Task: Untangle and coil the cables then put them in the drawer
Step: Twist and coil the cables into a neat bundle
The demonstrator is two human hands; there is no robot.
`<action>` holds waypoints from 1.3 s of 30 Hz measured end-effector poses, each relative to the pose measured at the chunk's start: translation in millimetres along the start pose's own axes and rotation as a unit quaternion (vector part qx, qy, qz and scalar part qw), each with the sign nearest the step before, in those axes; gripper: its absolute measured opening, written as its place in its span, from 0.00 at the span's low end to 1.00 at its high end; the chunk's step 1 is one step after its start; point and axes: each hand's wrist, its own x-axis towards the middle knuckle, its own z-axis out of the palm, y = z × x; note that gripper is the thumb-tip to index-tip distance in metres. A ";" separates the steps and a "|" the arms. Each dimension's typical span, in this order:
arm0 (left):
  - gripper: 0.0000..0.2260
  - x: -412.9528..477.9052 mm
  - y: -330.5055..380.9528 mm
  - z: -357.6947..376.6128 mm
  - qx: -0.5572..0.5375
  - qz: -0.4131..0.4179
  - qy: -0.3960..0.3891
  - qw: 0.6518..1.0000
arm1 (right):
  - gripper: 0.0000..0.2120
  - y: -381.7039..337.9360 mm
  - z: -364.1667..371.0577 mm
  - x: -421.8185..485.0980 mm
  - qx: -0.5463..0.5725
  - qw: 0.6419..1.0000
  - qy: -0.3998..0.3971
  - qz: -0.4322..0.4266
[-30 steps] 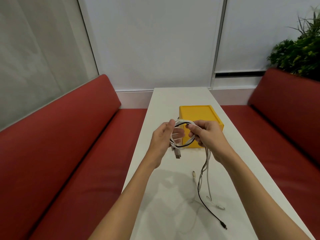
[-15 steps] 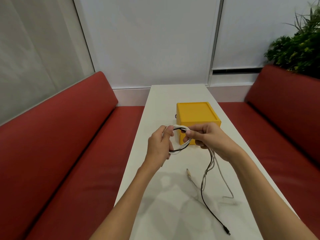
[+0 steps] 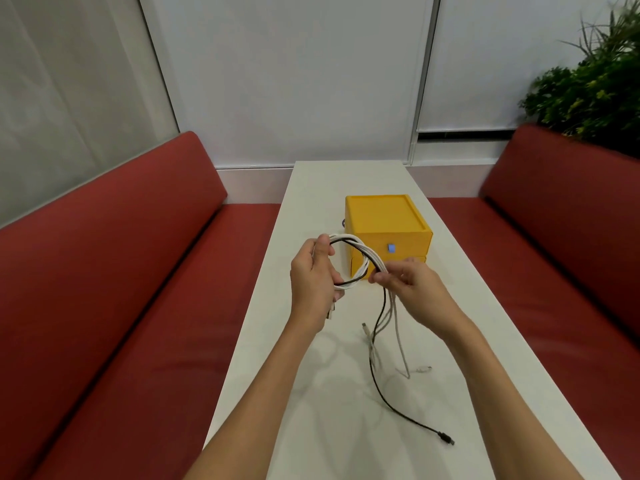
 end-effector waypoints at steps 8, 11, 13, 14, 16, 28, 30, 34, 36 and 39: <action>0.15 -12.5 -5.7 13.0 0.029 0.048 0.007 0.998 | 0.04 1.1 11.7 -12.4 0.233 0.968 0.069 0.059; 0.13 -15.3 -10.8 15.3 0.055 0.068 0.012 0.996 | 0.08 -4.0 9.9 -16.4 0.318 0.944 0.041 0.077; 0.12 -16.9 -13.8 17.0 0.069 0.076 0.005 0.995 | 0.10 -8.6 7.9 -18.9 0.380 0.918 0.041 0.103; 0.12 -17.8 -15.2 18.1 0.076 0.079 -0.003 0.994 | 0.12 -9.7 7.3 -19.7 0.394 0.911 0.042 0.112; 0.13 -20.3 -18.4 20.6 0.100 0.087 -0.026 0.991 | 0.14 -8.6 8.0 -21.5 0.368 0.922 0.045 0.109; 0.19 -24.6 -33.4 20.4 0.186 0.042 -0.060 0.980 | 0.07 -7.8 -0.8 -26.4 0.391 0.905 0.120 0.120; 0.21 -24.2 -36.8 21.4 0.177 0.023 -0.061 0.982 | 0.09 -7.0 -3.6 -25.1 0.393 0.903 0.129 0.118; 0.16 -29.0 -36.8 20.0 0.108 -0.055 -0.102 0.987 | 0.12 -2.9 -9.4 -24.3 0.413 0.891 0.145 0.119; 0.11 -33.6 -35.5 19.5 0.074 -0.080 -0.117 0.987 | 0.15 -0.1 -10.6 -24.8 0.425 0.884 0.151 0.123; 0.07 -37.7 -34.0 18.1 0.042 -0.096 -0.110 0.988 | 0.15 1.9 -8.9 -26.2 0.407 0.894 0.146 0.119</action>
